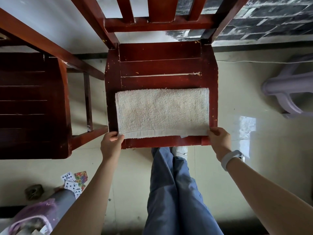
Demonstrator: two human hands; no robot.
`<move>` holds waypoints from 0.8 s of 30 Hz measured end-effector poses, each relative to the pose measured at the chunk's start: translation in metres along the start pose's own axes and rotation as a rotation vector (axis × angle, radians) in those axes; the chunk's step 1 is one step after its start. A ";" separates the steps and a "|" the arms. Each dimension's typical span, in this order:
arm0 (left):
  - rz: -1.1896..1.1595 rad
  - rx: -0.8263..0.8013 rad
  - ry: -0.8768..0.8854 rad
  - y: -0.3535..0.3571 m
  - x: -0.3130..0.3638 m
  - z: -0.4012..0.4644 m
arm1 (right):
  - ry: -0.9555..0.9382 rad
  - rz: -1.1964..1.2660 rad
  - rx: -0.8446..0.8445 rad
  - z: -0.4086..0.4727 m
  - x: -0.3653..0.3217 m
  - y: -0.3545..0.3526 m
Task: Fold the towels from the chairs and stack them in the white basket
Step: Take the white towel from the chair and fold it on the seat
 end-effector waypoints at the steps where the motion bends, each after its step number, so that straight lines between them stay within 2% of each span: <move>1: 0.051 0.014 0.018 -0.002 0.003 -0.001 | 0.007 0.000 0.019 0.000 0.000 -0.001; 3: 0.182 0.106 0.190 -0.008 0.017 -0.003 | -0.053 -0.016 0.096 -0.005 -0.007 -0.005; 5: 0.408 0.211 0.473 -0.005 0.041 -0.016 | -0.331 -0.194 0.176 -0.017 -0.031 -0.004; 8: 0.702 0.241 0.831 0.025 0.080 -0.041 | -0.812 -0.446 0.074 -0.043 -0.073 0.033; 11: 0.819 0.182 1.022 0.062 0.110 -0.040 | -1.076 -0.655 -0.051 -0.048 -0.104 0.087; 16: 0.923 0.193 1.164 0.104 0.124 -0.024 | -1.341 -0.720 -0.056 -0.033 -0.122 0.141; 24: 1.043 0.223 1.013 0.096 0.094 0.011 | -1.282 -0.924 0.066 0.003 -0.093 0.127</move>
Point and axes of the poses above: each hand's wrist, its own z-axis towards the middle knuckle, its own y-axis out of the palm, x = y × z, the point moved 6 cm from there along z, towards the middle knuckle, and after that the axes turned 6 degrees about z, right-handed, at the moved point
